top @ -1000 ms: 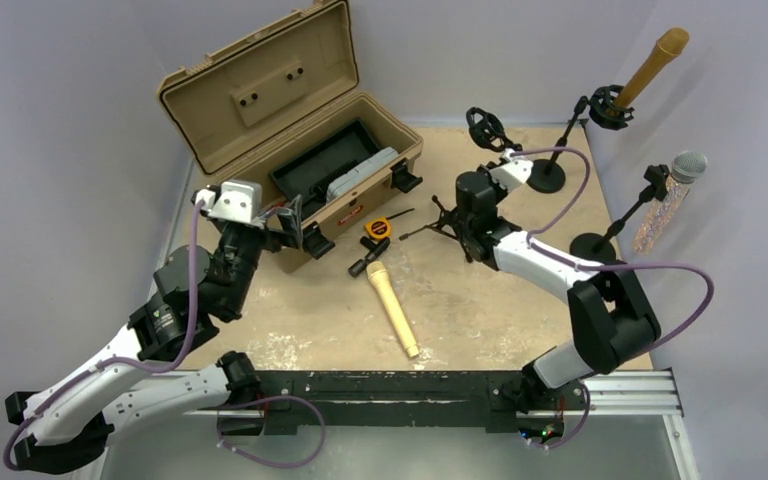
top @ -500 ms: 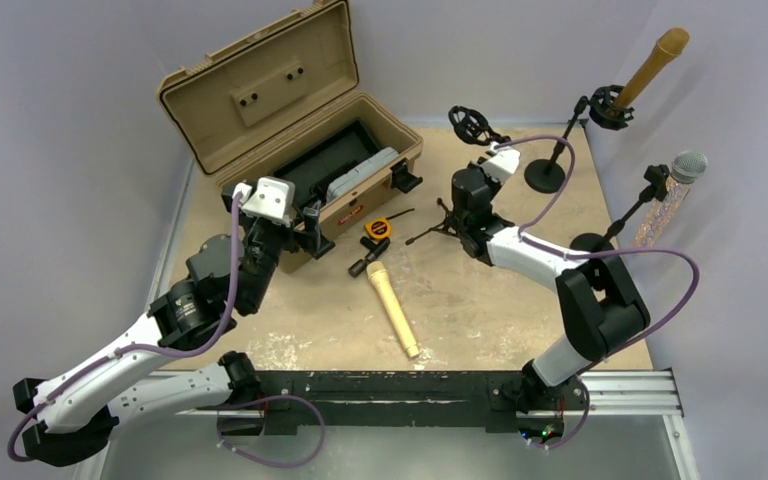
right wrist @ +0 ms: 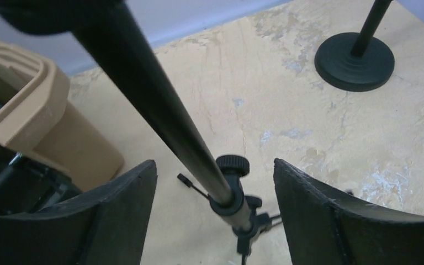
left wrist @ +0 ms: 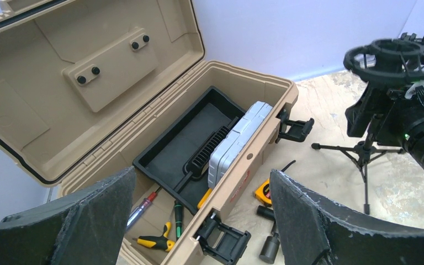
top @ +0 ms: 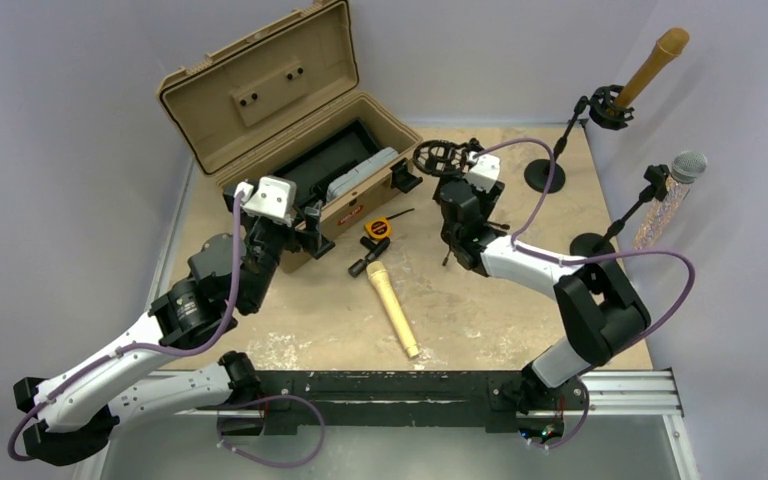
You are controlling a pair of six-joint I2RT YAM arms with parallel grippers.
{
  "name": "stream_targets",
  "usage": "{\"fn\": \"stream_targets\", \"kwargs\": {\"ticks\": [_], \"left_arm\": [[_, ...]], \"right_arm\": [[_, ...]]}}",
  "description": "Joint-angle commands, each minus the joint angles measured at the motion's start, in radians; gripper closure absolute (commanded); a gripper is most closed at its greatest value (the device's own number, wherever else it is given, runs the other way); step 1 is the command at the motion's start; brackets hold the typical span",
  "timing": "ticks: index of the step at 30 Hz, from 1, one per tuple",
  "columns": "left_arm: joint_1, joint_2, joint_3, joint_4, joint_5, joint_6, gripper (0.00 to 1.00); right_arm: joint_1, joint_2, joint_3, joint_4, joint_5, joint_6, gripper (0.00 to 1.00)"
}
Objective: Remove the microphone from the stand
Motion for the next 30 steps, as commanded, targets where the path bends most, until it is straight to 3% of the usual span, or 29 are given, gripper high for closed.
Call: {"fn": "stream_targets", "kwargs": {"ticks": [1,12,23,30], "left_arm": [[-0.004,-0.009,0.034,0.028,0.008,-0.004,0.12],[-0.004,-0.008,0.037,0.022,0.017,-0.011,0.12],[-0.004,0.038,0.048,-0.004,0.066,-0.044,0.09],[-0.003,0.19,0.162,-0.12,0.287,-0.179,0.05]], "right_arm": [[0.019,-0.094,-0.028,-0.013,-0.088,-0.001,0.21],[0.029,-0.196,-0.067,-0.127,-0.258,0.074,0.02],[0.024,-0.206,-0.129,-0.162,-0.375,0.274,0.01],[-0.014,-0.157,-0.15,-0.183,-0.423,0.342,0.01]]}}
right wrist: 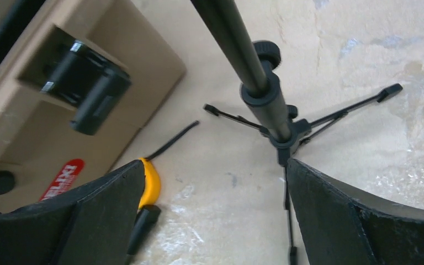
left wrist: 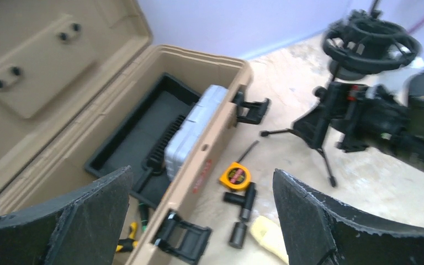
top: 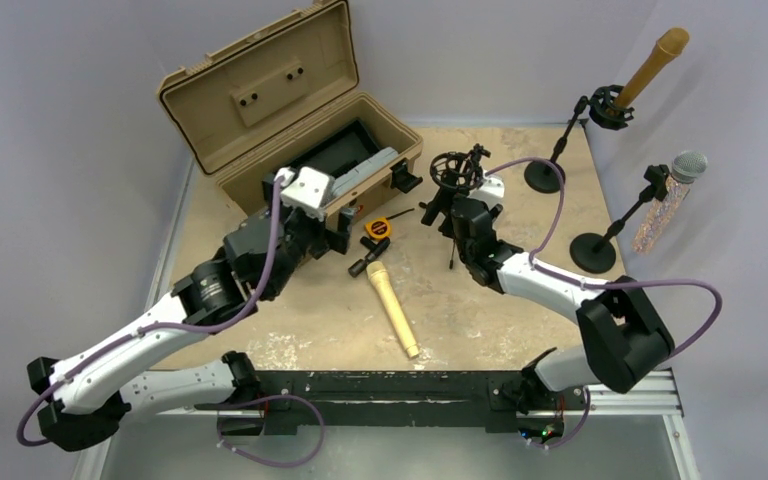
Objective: Remove the microphone from the stand
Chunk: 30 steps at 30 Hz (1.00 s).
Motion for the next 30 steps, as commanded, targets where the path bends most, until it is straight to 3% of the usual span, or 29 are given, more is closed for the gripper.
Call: {"fn": "stream_targets", "kwargs": {"ticks": [1,5,9,17,24,30], "left_arm": [[-0.001,0.109,0.138,-0.08,0.213,-0.146,0.05],[0.026,0.222,0.266,-0.118,0.442,-0.307,0.0],[0.07,0.368,0.391,-0.126,0.629,-0.561,0.0],[0.189,0.575,0.374,0.103,0.841,-1.123,0.0],[0.181,0.657,0.273,0.41,0.938,-1.22,0.09],[0.184,0.688,0.288,0.39,0.917,-1.15,0.2]], "right_arm": [[-0.021,0.025,-0.003,-0.032,-0.036,0.071,0.01],[-0.029,-0.012,-0.031,-0.038,-0.061,0.093,0.01],[-0.03,-0.075,-0.072,-0.045,-0.11,0.168,0.01],[-0.032,-0.337,-0.161,-0.08,-0.038,0.295,0.02],[-0.033,-0.487,-0.146,-0.156,0.07,0.281,0.03],[-0.033,-0.564,-0.135,-0.155,0.079,0.252,0.04]]}}
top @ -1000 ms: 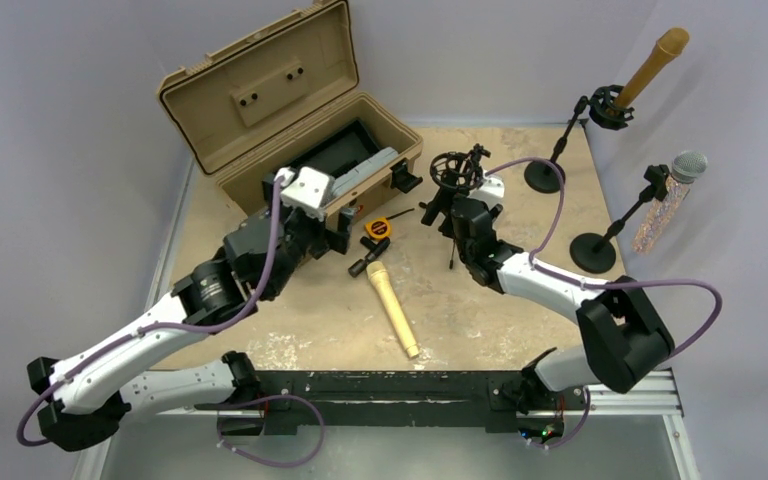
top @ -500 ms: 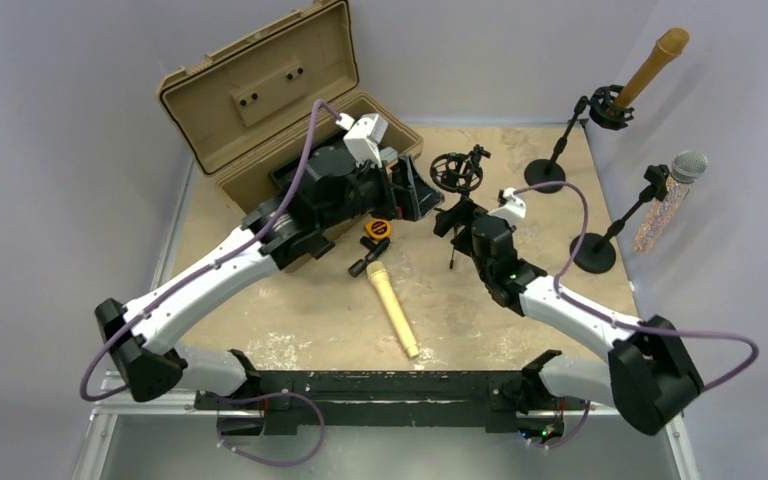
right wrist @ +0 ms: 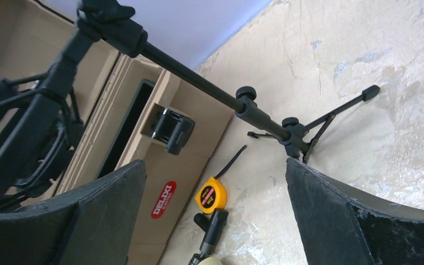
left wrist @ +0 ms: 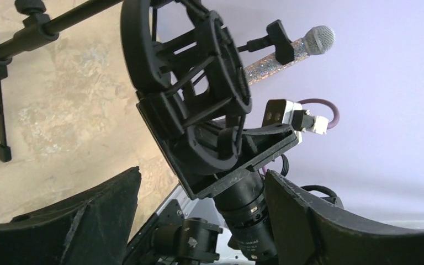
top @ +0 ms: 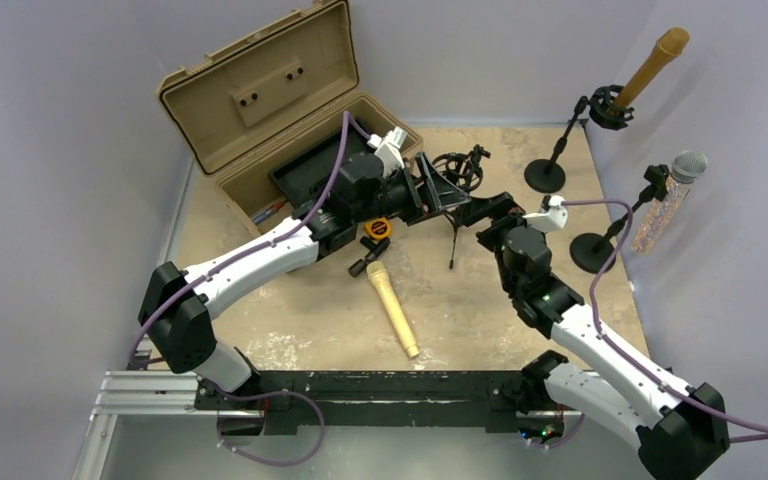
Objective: Remove the microphone from the stand
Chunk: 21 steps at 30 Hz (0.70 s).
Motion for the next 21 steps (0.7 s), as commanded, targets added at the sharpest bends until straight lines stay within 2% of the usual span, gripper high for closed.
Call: {"fn": "stream_targets", "kwargs": {"ticks": [1,5,8,14,21], "left_arm": [[0.012,0.015,0.048,0.073,0.028,0.026,0.24],[0.05,0.074,0.129,-0.003,0.097,0.05,0.39],[0.073,0.102,0.181,-0.127,0.12,0.082,0.47],[0.116,0.082,0.22,-0.257,0.12,0.158,0.51],[0.177,0.066,0.259,-0.354,0.159,0.227,0.52]], "right_arm": [[-0.003,-0.061,0.031,0.004,0.046,-0.027,0.05],[-0.006,-0.08,0.044,0.058,0.054,-0.112,0.06],[-0.045,-0.038,0.063,0.072,0.031,-0.164,0.07],[-0.239,0.011,0.045,0.163,-0.204,-0.268,0.08],[-0.367,0.147,0.095,0.222,-0.454,-0.364,0.08]]}}
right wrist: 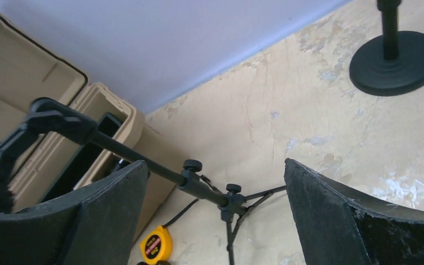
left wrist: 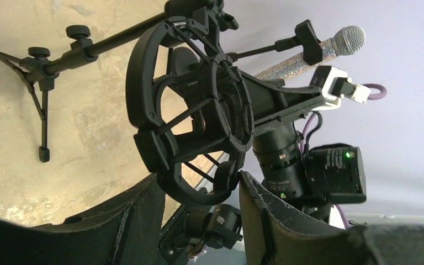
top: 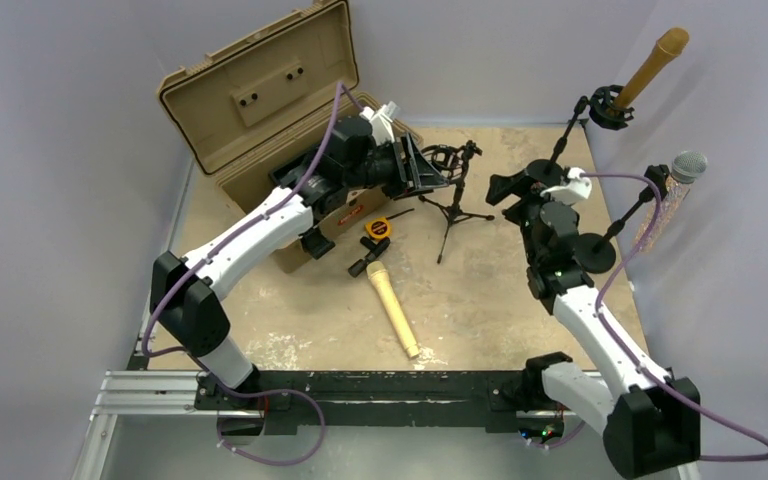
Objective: Remove the microphone from the stand
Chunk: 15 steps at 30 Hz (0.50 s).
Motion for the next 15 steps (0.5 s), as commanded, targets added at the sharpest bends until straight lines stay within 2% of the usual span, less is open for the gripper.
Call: {"fn": "stream_targets", "kwargs": {"ticks": [1,5,11,15], "left_arm": [[0.054,-0.03,0.044,-0.125,0.009,0.095,0.52],[0.068,-0.033,0.07,-0.168,0.05,0.13,0.49],[0.067,-0.06,0.051,-0.176,0.125,0.18,0.21],[0.07,-0.1,0.063,-0.215,0.158,0.236,0.14]], "right_arm": [[-0.062,0.108,0.073,0.086,-0.25,-0.095,0.08],[-0.106,0.231,0.122,0.115,-0.407,-0.091,0.09],[-0.152,0.345,0.199,0.146,-0.55,-0.045,0.09],[-0.162,0.45,0.313,0.089,-0.528,-0.004,0.07]]}}
